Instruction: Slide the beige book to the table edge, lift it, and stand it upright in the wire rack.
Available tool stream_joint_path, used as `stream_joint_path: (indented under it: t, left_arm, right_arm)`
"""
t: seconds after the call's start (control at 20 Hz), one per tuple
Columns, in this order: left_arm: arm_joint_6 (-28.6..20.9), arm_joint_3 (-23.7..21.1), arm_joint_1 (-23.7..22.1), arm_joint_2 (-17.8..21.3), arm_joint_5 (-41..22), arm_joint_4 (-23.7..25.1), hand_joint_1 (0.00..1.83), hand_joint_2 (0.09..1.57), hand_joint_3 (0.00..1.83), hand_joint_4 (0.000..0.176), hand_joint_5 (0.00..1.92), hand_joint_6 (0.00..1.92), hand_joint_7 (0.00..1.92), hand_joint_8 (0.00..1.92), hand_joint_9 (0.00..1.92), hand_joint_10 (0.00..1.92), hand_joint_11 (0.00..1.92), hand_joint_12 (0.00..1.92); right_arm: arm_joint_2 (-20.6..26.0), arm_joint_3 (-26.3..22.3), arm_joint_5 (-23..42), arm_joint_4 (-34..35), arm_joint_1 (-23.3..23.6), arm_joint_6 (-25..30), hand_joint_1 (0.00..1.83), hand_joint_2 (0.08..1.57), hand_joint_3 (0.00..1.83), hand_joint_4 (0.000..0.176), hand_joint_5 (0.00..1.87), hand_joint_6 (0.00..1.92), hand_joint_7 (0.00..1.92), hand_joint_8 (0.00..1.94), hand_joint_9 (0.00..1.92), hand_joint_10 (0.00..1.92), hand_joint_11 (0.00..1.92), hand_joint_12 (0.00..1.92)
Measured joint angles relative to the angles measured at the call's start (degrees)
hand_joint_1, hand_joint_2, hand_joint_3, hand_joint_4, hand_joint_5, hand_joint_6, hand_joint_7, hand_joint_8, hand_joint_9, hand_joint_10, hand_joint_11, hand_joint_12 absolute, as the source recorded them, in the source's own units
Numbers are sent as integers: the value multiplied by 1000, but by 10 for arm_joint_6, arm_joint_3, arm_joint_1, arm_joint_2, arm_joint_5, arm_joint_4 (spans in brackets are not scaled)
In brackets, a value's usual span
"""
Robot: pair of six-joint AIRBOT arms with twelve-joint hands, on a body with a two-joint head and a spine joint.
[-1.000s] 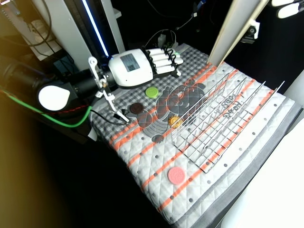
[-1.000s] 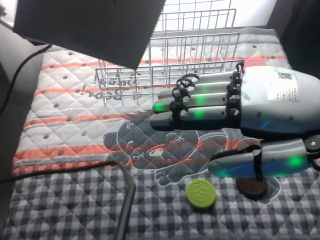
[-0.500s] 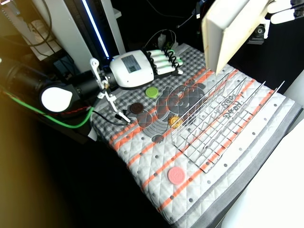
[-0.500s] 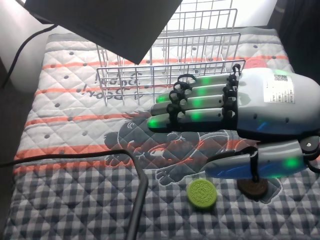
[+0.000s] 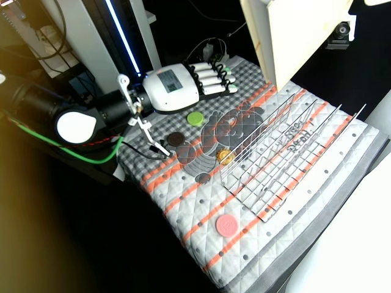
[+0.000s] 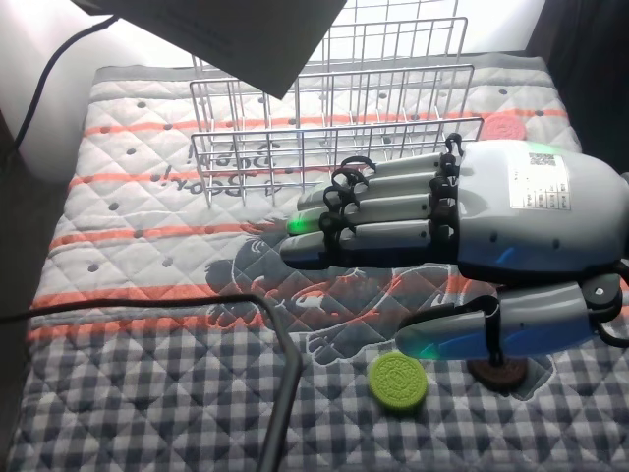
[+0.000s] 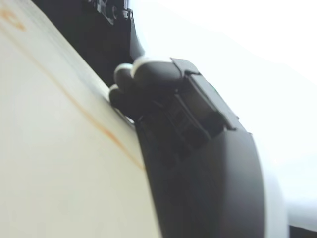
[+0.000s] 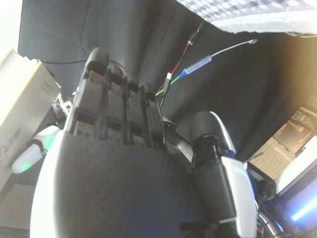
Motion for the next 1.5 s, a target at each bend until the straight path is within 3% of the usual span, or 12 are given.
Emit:
stream_joint_path:
  t: [0.1,0.2,0.3,0.4,0.45,0.5,0.6,0.8,1.0,1.05,1.15,1.5]
  left_arm:
    - [5,2,0,-6,0,-2,1386,1088,0,0,987,712,1010,940,1019,1195,1000,1439]
    - [8,2,0,-6,-2,4,1285,1055,0,0,1121,572,1127,960,1131,925,997,1512]
    - [13,2,3,-9,-9,-5,1384,1077,0,0,931,871,1068,785,1087,1075,975,1309]
    - [18,7,11,-16,-14,-10,1385,1082,1,0,904,942,1056,769,1091,1070,1018,1234]
    - [21,13,18,-26,-9,-11,1257,1068,0,0,1003,891,1173,732,1254,531,1067,1142]
    - [21,15,18,-27,-6,-10,1367,1051,5,0,981,856,1141,646,1183,847,1084,1090]
    - [21,20,19,-30,2,-6,1388,1074,2,0,891,931,1079,729,1137,989,1089,1093]
    - [23,27,19,-31,6,-5,1391,1062,0,0,940,904,1107,660,1150,953,968,1132]
    - [24,27,23,-31,-3,-2,1389,1065,1,0,921,995,1104,605,1159,918,1078,916]
    - [23,27,32,-31,-14,-2,1276,1072,0,0,972,982,1182,619,1254,521,1100,866]
    - [24,22,47,-31,-19,-2,1253,1065,0,0,1000,968,1226,561,1387,159,1159,746]
    - [23,7,81,-31,-59,-7,1259,1061,1,0,1006,854,1217,683,1418,12,1087,704]
  right_arm:
    - [-1,0,0,0,0,0,0,1483,0,0,189,4,195,3,189,4,270,118]
    - [-3,3,2,0,0,0,0,1488,2,0,193,5,190,1,182,0,240,103]
    - [-7,8,4,0,0,0,0,1482,0,0,191,3,194,3,192,5,266,111]
    - [-11,11,8,0,0,0,0,1487,1,0,200,7,200,5,194,5,253,103]
    - [-14,12,11,-1,0,0,0,1493,4,0,210,9,202,5,194,5,242,96]
    - [-14,12,13,-1,0,0,0,1494,4,0,214,10,196,2,186,1,229,88]
    - [-15,16,19,-2,0,0,0,1496,4,0,211,7,195,1,181,0,225,83]
    - [-21,19,22,-5,0,0,0,1489,0,0,185,0,184,0,177,0,222,76]
    - [-23,20,29,-5,0,0,0,1493,1,0,205,7,210,9,207,11,281,94]
    - [-25,22,30,-5,0,0,0,1482,0,0,199,4,208,8,206,9,280,92]
    - [-25,23,30,-5,0,0,0,1486,0,0,199,3,211,7,206,8,259,80]
    - [-25,23,33,-5,0,0,0,1480,0,0,175,0,185,0,181,0,230,58]
